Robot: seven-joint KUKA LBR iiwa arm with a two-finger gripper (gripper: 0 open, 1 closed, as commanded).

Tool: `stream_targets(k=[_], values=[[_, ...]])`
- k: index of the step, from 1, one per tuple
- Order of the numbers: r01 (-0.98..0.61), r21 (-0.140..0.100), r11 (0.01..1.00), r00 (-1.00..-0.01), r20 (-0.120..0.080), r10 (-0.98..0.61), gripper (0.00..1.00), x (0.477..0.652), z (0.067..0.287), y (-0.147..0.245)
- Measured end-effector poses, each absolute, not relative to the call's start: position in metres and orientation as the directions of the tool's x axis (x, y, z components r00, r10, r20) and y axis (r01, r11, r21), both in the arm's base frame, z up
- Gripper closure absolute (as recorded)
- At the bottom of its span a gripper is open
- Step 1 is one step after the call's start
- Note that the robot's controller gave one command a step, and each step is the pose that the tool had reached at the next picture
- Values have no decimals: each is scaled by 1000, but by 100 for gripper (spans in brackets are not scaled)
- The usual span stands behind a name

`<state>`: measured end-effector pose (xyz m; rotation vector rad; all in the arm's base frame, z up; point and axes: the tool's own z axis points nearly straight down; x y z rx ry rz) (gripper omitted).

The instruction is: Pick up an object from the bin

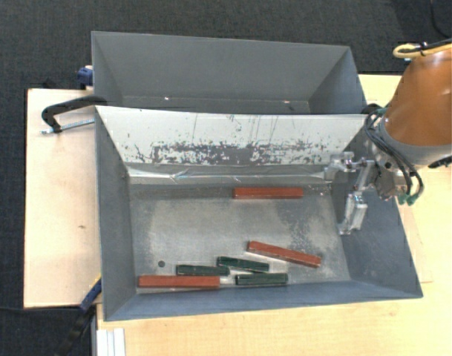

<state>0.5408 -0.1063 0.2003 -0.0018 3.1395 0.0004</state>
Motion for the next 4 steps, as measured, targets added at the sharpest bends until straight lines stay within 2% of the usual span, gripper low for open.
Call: stream_targets(k=[1,2,3,4], values=[[-1,0,1000,-1000,-2,-1,0,541,200,-106],[-36,-2,999,-999,-9,-36,0,530,152,-75],[-36,1,999,-999,-4,-36,0,517,83,-46],[145,1,989,-989,1,145,100,501,70,-89]])
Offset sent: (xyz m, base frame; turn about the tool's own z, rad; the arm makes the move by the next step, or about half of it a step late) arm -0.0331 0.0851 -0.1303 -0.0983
